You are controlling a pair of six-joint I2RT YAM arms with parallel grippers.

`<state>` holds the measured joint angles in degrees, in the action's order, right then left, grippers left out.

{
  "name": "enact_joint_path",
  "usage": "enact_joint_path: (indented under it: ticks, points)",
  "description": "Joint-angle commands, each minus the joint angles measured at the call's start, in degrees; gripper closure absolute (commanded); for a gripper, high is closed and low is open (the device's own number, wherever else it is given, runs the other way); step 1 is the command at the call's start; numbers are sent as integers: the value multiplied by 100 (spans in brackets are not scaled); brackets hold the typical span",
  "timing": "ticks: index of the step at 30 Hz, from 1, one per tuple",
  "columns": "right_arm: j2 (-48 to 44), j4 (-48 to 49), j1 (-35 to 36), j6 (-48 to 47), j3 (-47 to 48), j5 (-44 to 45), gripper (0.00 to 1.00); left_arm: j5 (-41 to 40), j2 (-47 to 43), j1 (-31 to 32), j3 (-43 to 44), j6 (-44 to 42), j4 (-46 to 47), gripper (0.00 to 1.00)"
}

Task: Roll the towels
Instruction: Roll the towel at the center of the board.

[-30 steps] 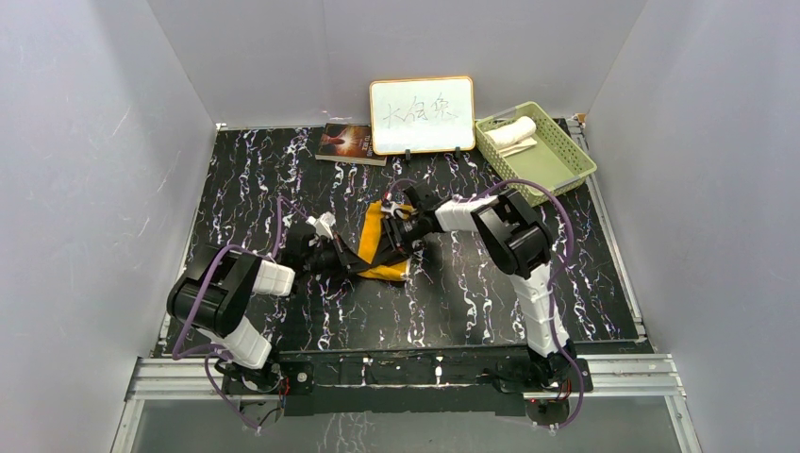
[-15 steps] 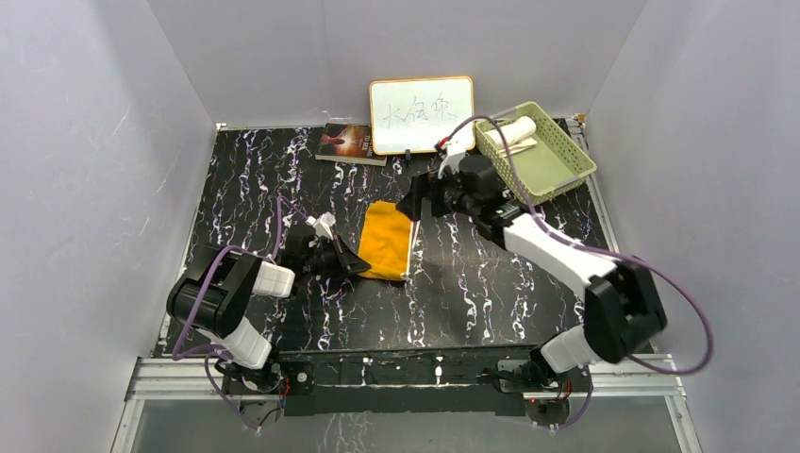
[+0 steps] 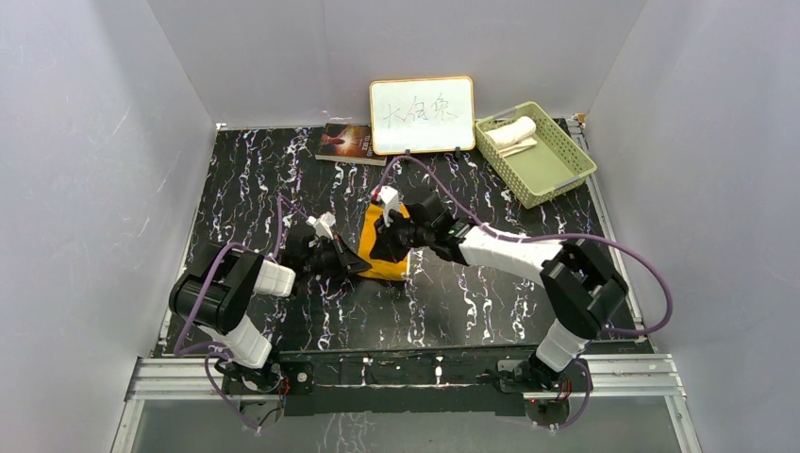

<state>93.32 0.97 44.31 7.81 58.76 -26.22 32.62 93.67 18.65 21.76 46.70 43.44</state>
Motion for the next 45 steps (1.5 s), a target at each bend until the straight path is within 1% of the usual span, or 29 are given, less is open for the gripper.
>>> enact_joint_path:
  ticks: [1,10,14,20,28,34,40,41,43,45]
  points:
    - [359,-445,34,-513,536,-229,100,-470,290,2,-52,-258,-581,100]
    - [1491,-1481,68,-990,1300,-402,100,-476,347,-2,-21,-239,-623,100]
    - [1679,-1549,69,-1034,1379,-530,100,-485,349,0,10,-293,-698,100]
    - [1726,-1709,-104,-1106,1355,-419,100,-485,375,-2,53,-407,-812,100]
    - [1606,-1818,-474,-1100,1190,-271,100,-526,367,2,206,-733,-1206,100]
    - [1426,-1781,-590,-996,873,-81,100,-633,287,-2,304,-935,-1491,100]
    - [766,-1549,-753,-699,415,640,100,-654,257,2,324,-987,-1600,100]
    - [581,-1450,-781,-658,381,737,98,-650,248,-2,319,-1004,-1621,100]
    - [209,-1385,-783,-628,440,947,97,-653,224,-2,317,-1032,-1667,100]
    - [11,-1442,-734,-652,646,967,99,-653,200,-2,309,-1052,-1703,100]
